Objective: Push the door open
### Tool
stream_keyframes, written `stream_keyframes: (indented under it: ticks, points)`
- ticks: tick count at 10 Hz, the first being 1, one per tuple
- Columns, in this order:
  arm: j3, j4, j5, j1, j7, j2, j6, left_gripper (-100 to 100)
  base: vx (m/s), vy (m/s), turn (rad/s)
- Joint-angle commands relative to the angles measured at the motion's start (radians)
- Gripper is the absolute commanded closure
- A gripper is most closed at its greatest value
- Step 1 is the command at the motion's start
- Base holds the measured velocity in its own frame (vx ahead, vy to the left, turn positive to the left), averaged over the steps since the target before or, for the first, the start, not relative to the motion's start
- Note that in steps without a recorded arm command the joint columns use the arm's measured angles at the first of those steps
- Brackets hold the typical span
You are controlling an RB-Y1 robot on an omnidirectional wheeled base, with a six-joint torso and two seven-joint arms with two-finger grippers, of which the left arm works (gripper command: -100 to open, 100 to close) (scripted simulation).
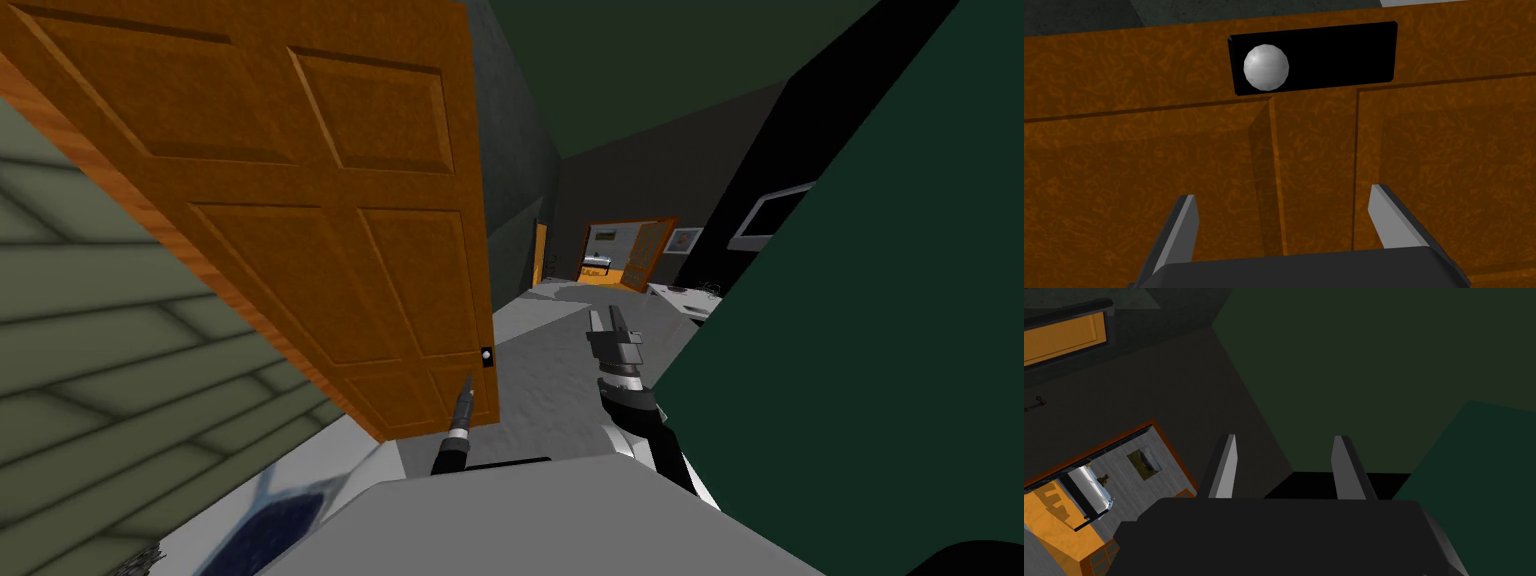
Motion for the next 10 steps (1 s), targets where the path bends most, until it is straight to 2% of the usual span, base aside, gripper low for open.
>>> stream_keyframes:
  ticks: [1,4,8,9,10]
  points:
    - [-0.039,0.013,0.017,-0.009,-0.017,-0.011,-0.005,-100,-0.045,-0.001,0.183]
    - [-0.108,0.012,0.043,-0.007,-0.042,-0.027,-0.008,-100,-0.043,0.000,0.172]
    - [-0.184,0.012,0.072,-0.005,-0.070,-0.053,-0.012,-100,-0.034,0.004,0.153]
    - [-0.170,0.000,0.067,-0.002,-0.065,-0.043,-0.003,-100,-0.014,-0.003,0.035]
    - [-0.163,0.009,0.067,-0.012,-0.061,-0.014,-0.002,-100,0.139,-0.022,-0.038]
